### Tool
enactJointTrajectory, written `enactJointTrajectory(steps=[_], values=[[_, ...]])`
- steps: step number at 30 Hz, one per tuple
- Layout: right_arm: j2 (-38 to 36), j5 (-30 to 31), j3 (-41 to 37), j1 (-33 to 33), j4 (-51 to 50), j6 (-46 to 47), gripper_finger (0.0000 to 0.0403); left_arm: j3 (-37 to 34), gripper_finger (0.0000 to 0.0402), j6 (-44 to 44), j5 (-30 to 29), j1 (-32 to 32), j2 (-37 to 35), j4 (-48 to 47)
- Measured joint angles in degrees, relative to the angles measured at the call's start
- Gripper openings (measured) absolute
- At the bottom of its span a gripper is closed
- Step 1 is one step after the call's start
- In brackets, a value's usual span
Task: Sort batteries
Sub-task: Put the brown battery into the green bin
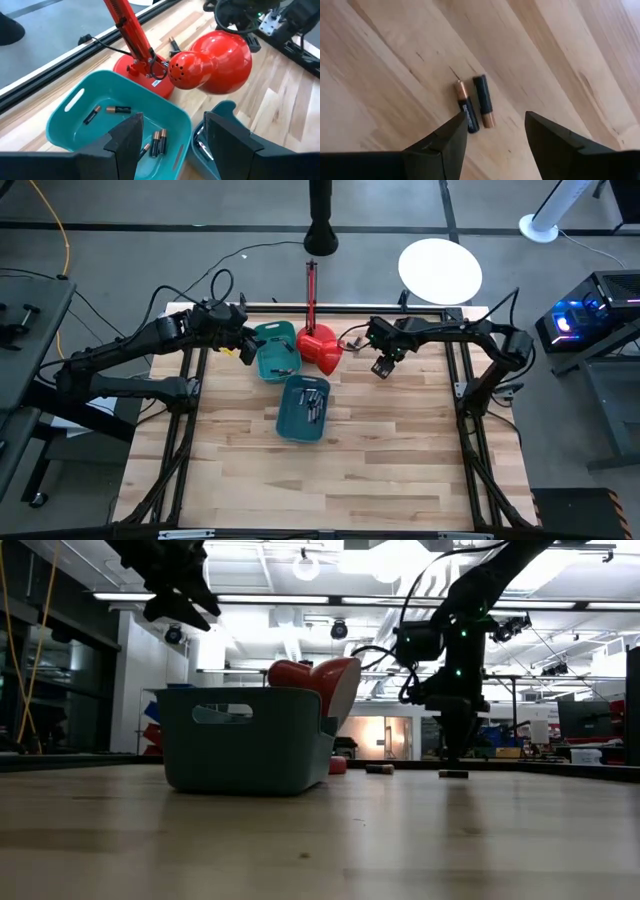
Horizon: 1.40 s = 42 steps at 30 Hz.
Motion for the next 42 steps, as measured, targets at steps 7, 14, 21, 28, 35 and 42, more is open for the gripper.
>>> enactJointTrajectory(steps=[7, 14, 21, 28, 35, 42], values=[[0.0, 0.9, -0.3, -1.3, 2.4, -2.1, 0.0193, 0.0, 0.0202, -1.0, -1.3, 0.0, 0.0, 1.5], [1.5, -1.1, -0.3, -1.7, 2.6, -3.7, 0.0193, 0.0, 0.0202, -1.5, -1.3, 0.0, 0.0, 1.8], [6.2, -0.8, -0.1, -1.8, 3.5, -3.5, 0.0192, 0.0, 0.0202, -1.4, -1.4, 0.0, 0.1, 1.9], [7.7, 0.2, 0.4, -1.0, 2.3, -1.8, 0.0080, 0.0, 0.0202, -0.2, -1.4, 0.0, 0.0, 1.9], [-1.3, 2.9, 6.4, -0.3, -1.4, 1.2, 0.0016, 0.0, 0.0202, 5.1, -2.6, 0.0, -2.6, 2.0], [-6.3, -1.5, 17.8, 6.4, 12.6, 9.8, 0.0005, 0.0, 0.0202, 6.8, -8.8, 0.1, -6.0, 1.8]])
